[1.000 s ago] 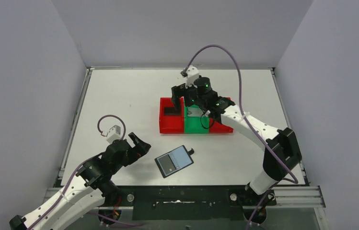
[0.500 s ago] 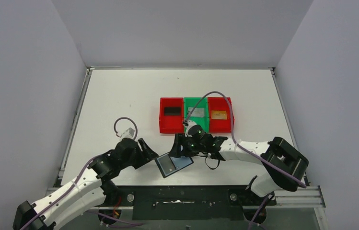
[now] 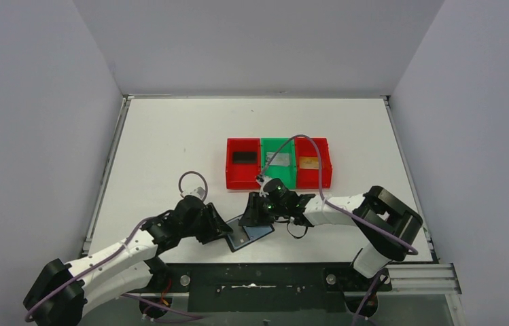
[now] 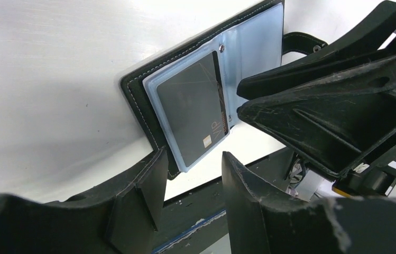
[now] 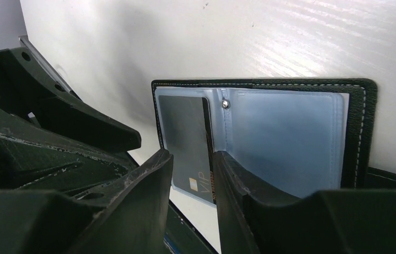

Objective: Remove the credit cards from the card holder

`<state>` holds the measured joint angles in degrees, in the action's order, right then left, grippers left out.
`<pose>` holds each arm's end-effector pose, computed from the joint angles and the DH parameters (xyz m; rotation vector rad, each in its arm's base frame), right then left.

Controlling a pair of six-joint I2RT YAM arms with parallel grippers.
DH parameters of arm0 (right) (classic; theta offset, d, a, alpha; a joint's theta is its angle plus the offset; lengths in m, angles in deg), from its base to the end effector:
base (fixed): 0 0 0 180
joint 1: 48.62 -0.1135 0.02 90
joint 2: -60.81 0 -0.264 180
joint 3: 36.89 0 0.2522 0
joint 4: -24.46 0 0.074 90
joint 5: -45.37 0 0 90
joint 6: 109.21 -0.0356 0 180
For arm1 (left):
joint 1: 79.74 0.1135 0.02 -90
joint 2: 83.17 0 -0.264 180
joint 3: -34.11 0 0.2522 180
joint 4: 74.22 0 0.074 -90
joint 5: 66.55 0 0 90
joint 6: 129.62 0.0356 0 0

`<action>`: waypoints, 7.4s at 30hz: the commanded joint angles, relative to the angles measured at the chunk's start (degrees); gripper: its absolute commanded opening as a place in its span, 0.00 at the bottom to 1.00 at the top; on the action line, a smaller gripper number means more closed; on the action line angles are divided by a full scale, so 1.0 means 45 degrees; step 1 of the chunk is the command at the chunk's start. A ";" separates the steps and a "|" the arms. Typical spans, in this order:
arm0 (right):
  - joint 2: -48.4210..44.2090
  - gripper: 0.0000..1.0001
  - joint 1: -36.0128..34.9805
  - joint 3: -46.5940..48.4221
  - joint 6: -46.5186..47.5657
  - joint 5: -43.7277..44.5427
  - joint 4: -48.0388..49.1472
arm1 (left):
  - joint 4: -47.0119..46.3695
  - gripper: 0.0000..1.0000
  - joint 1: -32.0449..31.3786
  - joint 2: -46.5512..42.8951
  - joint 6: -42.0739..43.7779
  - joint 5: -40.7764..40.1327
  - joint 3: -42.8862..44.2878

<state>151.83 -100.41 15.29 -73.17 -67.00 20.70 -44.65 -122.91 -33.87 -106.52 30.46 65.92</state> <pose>0.1748 0.2440 0.1469 -0.1805 2.6649 1.2489 0.1158 -0.1146 0.1578 -0.4823 2.6063 -0.9471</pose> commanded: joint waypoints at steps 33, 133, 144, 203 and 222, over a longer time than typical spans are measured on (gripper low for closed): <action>-0.1105 0.34 0.0363 -0.0140 -0.0721 0.0966 -0.0266 | 0.0577 0.28 -0.1088 0.3555 0.1610 -0.2988 0.3078; -0.1836 0.12 0.1997 -0.2169 -0.1332 0.0326 0.1044 | -0.1005 0.10 -0.1573 0.6679 0.2678 -0.1674 0.3020; -0.0318 0.15 0.2048 -0.2252 -0.2054 -0.1357 0.3490 | -0.0863 0.10 -0.1594 0.6579 0.2857 -0.1656 0.3200; -0.4037 0.00 0.1872 -0.2363 -0.0666 0.1874 -0.0109 | -0.0657 0.11 -0.1593 0.5812 0.2817 -0.1947 0.3158; -0.6396 0.00 0.1847 -0.0574 0.5388 0.3738 -0.0049 | 0.0634 0.43 -0.1537 0.2346 0.1798 -0.4391 0.3290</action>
<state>125.14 -92.11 7.79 -63.77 -54.94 15.78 -45.43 -129.89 -17.92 -96.00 17.56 79.73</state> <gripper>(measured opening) 0.023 0.420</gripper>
